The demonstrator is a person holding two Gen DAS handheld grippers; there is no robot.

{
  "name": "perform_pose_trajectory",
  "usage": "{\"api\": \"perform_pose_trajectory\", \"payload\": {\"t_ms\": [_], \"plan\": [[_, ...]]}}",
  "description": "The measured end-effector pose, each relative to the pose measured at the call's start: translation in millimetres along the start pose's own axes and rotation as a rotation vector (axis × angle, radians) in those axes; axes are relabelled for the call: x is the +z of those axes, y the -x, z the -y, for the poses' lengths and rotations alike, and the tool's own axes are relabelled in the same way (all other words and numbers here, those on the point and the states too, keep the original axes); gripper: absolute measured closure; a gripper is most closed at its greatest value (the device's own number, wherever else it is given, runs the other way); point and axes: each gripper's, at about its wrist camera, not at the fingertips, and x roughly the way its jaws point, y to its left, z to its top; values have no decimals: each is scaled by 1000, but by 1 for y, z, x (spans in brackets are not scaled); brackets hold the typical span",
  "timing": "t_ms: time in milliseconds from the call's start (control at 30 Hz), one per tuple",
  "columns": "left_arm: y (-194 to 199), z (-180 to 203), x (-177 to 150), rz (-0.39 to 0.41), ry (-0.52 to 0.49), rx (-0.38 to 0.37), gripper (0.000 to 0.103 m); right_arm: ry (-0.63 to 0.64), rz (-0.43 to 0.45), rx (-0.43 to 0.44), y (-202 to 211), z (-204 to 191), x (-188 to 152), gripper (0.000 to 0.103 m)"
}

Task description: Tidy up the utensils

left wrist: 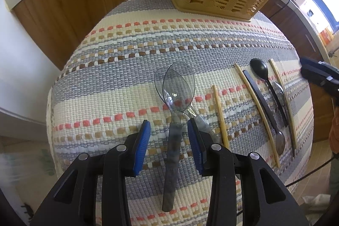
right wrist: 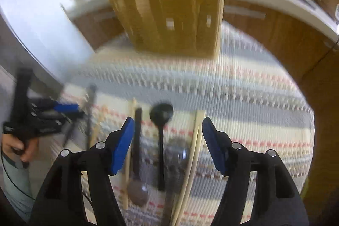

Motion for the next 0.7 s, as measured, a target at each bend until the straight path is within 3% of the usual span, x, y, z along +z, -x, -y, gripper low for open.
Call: {"api": "perform_pose_trajectory", "payload": {"t_ms": [133,200,300,433,567,700], "plan": [[0,2,1,-8,-9,3,68,9,-157,1,-31,-5,6,41],[-1,3,0,-10,-18,1,68,43,-189,-35,-43,-10,8,47],[-2,5,-2,-16,-32,1,68,63,-234,-38,-55,-14,9,66],[-1,6,-2,-23,-49,4,68,91,-250,-65,-63,-21,12,72],[-1,10,-1,-29,-67,10,68,137,-265,-98,-66,-32,10,95],[0,11,-2,-26,-68,9,68,157,-267,-92,-67,-39,7,97]]}}
